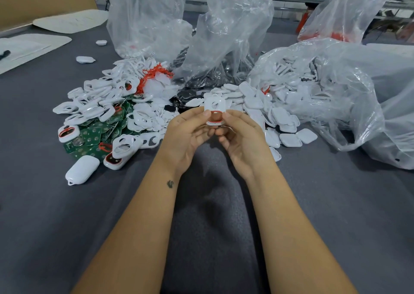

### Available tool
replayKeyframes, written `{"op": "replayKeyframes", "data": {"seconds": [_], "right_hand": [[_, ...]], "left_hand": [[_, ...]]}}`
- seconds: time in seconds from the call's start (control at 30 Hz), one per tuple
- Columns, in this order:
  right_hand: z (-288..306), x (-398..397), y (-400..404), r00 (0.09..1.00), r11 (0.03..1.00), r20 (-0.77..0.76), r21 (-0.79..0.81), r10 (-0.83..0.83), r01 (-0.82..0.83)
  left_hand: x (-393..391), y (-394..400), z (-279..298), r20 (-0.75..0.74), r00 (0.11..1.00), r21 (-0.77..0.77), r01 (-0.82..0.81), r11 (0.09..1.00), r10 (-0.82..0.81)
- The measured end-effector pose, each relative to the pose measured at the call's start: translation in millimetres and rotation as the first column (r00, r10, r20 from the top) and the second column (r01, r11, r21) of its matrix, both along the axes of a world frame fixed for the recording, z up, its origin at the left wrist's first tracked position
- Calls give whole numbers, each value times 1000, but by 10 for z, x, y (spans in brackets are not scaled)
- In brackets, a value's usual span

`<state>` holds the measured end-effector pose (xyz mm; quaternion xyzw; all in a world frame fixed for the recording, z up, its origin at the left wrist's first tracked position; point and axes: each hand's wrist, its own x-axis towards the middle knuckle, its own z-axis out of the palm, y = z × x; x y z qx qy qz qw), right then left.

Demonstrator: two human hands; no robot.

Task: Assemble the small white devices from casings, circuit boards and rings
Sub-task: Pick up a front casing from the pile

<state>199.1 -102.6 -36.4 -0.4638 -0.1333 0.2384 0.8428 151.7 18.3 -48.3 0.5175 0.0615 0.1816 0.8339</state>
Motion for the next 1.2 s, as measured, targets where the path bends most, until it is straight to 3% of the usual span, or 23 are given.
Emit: {"op": "replayKeyframes", "data": {"seconds": [0.17, 0.5, 0.8, 1.0, 1.2], "right_hand": [[4, 9, 2, 999, 1000, -46, 7, -6, 6], [-53, 26, 40, 993, 998, 107, -8, -56, 57], [-116, 38, 70, 925, 929, 323, -238, -200, 284], [-116, 39, 65, 925, 924, 321, -252, -202, 289], [-117, 12, 84, 901, 888, 310, -248, -305, 386]], "left_hand": [[-14, -1, 2, 7, 1000, 27, 12, 1000, -12], [-1, 20, -64, 60, 998, 125, -23, 992, 16], [36, -11, -121, 91, 992, 248, -104, 963, 84], [53, -31, -138, 69, 985, 266, -170, 949, 157], [28, -55, -117, 116, 990, 331, -116, 936, 82]]}}
